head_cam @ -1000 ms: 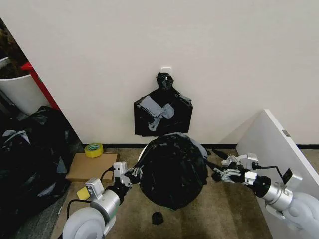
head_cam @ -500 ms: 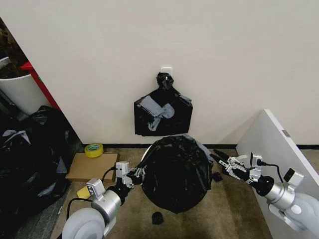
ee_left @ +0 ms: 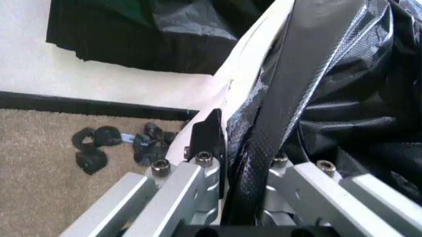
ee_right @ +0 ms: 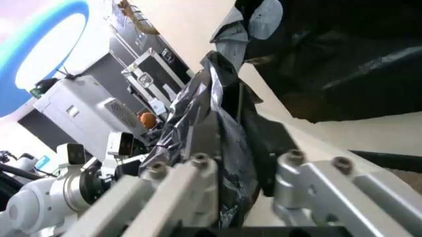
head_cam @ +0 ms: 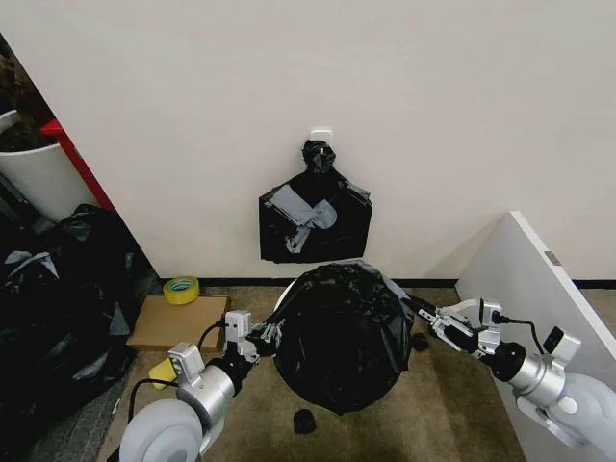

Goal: Place the garbage bag over the trash bin.

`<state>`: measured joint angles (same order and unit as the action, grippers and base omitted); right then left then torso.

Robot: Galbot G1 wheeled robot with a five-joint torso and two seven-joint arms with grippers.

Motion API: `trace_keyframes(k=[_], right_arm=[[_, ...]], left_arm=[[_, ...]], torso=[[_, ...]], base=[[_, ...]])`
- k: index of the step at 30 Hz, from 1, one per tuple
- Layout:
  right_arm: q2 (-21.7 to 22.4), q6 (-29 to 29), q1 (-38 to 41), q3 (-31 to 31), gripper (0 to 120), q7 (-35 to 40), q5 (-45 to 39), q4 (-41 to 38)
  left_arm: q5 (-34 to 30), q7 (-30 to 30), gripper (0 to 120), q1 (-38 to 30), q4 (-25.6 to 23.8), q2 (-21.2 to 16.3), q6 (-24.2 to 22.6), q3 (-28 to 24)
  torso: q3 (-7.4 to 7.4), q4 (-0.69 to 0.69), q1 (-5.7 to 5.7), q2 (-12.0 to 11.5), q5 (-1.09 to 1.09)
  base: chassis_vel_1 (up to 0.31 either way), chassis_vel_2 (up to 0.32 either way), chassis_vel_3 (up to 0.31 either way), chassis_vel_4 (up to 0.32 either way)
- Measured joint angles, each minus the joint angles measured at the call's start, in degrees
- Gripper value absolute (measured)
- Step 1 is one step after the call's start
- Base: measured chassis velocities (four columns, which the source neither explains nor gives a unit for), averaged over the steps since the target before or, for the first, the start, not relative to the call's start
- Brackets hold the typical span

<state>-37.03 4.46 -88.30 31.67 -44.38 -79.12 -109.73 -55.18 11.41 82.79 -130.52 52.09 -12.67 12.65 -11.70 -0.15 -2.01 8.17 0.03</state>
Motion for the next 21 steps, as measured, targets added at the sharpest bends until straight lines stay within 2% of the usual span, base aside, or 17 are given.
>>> trace_keyframes(k=[3,12,21], right_arm=[[-0.05,-0.07,0.73,-0.65,0,0.43,-0.77,0.01],[-0.11,-0.29,1.79,-1.33,0,1.18,-1.27,0.18],[-1.52,-1.77,3.94,-3.3,0,11.79,7.16,2.42]], left_arm=[[0.14,0.01,5,0.1,0.11,-0.04,-0.04,0.0],[0.26,-0.04,5,0.1,0.17,-0.21,-0.05,0.03],[1.6,-2.73,5,0.18,-0.58,-0.3,0.18,-0.34]], torso=[[0.0,0.0,0.0,0.0,0.0],[0.0,0.0,0.0,0.0,-0.01],[0.0,0.0,0.0,0.0,0.0]], base=[[0.0,0.0,0.0,0.0],[0.0,0.0,0.0,0.0],[0.0,0.0,0.0,0.0]])
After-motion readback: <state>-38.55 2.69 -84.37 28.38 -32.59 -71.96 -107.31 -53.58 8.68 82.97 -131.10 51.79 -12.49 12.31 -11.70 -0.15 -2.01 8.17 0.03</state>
